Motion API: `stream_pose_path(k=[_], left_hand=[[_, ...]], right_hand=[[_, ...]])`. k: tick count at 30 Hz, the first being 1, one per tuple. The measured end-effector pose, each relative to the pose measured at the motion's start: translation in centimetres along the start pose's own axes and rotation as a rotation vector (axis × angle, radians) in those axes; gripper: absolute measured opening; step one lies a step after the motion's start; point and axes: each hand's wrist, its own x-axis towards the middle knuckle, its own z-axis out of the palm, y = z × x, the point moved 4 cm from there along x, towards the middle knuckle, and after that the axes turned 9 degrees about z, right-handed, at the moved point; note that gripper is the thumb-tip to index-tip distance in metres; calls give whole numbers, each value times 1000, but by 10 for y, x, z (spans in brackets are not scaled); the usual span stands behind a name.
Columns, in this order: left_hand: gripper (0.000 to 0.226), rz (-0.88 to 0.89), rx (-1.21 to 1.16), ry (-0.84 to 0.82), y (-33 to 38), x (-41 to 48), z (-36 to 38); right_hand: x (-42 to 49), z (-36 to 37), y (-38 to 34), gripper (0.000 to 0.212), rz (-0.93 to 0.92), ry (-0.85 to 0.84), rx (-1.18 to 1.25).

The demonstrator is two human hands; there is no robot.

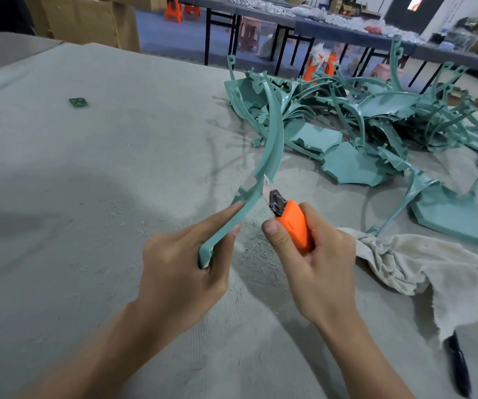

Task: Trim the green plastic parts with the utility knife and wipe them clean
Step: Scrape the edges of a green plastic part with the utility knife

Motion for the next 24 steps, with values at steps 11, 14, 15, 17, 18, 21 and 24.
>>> stream_pose_path(k=[11, 14, 15, 17, 18, 21, 24], left_hand=[[36, 173, 39, -108, -1, -7, 5], [34, 250, 50, -220, 0, -10, 9], [32, 279, 63, -250, 0, -10, 11], [28, 317, 90, -306, 0, -10, 13], [29, 319, 66, -339, -2, -9, 13], [56, 252, -284, -406, 2, -1, 10], [69, 17, -528, -225, -4, 6, -4]], right_hand=[[19, -17, 30, 59, 387, -100, 638], [13, -4, 20, 27, 403, -366, 813], [11, -1, 18, 27, 403, -418, 837], [9, 2, 14, 31, 406, -456, 841], [9, 1, 14, 31, 403, -456, 844], [11, -6, 15, 29, 380, -412, 873], [12, -7, 13, 33, 335, -441, 825]])
